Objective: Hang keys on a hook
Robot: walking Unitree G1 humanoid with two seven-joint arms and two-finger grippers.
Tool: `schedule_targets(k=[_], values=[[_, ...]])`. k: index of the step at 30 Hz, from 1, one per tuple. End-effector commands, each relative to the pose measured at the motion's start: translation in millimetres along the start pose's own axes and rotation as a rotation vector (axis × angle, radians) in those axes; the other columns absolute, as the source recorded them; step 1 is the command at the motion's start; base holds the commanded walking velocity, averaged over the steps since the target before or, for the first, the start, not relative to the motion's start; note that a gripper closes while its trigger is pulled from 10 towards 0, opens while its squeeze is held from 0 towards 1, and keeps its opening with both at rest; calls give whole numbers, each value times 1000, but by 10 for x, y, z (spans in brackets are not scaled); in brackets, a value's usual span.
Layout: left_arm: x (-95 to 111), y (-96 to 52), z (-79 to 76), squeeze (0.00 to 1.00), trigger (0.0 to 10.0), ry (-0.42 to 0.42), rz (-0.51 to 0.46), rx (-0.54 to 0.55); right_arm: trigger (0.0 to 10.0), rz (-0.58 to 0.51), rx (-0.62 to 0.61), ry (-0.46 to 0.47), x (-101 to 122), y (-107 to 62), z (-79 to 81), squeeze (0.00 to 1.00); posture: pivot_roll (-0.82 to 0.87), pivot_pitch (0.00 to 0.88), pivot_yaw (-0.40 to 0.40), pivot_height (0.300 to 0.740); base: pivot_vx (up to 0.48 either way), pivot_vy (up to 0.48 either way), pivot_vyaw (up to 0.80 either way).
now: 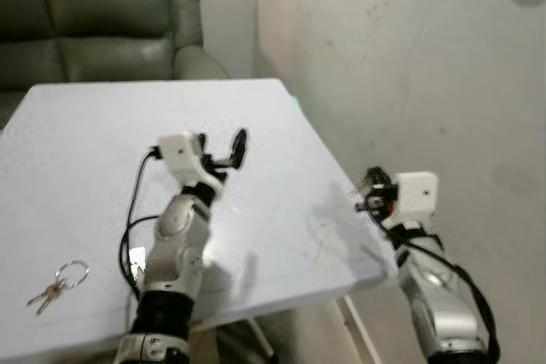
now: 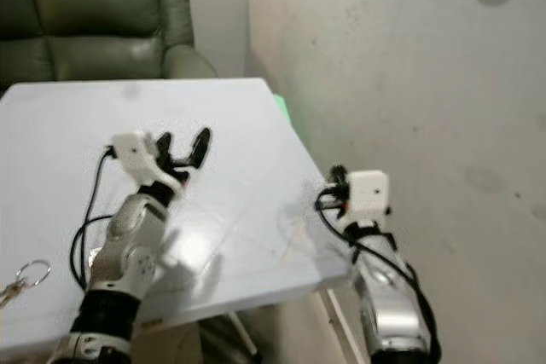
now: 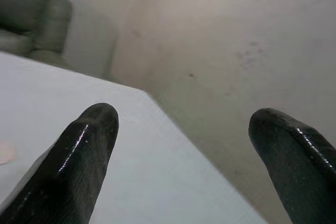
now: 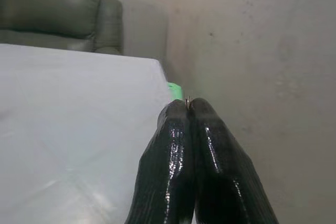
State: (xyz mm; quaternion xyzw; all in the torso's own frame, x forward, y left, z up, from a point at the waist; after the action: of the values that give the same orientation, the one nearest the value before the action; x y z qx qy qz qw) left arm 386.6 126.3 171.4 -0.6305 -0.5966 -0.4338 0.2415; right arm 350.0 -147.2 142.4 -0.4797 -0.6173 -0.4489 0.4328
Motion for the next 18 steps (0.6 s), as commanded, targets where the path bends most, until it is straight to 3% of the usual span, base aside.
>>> schedule_targets(k=[1, 18], values=[[-19, 42, -118, 0, 10000, -8, 0, -28, 10000, 13, -28, -17, -19, -3, -116, 0, -28, 0, -61, 740, 0, 0, -656], [-33, 52, -108, 0, 10000, -9, 4, -22, 10000, 13, -28, -16, -11, -1, -117, 0, -29, 0, -60, 740, 0, 0, -653]])
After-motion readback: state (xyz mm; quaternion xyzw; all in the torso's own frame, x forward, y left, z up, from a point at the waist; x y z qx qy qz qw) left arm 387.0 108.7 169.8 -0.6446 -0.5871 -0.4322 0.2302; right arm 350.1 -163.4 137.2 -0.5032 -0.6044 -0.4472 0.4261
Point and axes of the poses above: a point about 5 cm out from each wrist's last joint towards the gripper, its own y axis pointing out of the wrist towards the gripper, its own x axis along the axis of the wrist's last joint, z = x × y, the point moved 4 cm from there along y, pointing out of the wrist towards the gripper, and after that the axes turned 12 degrees about -y, right-handed, at the moved point
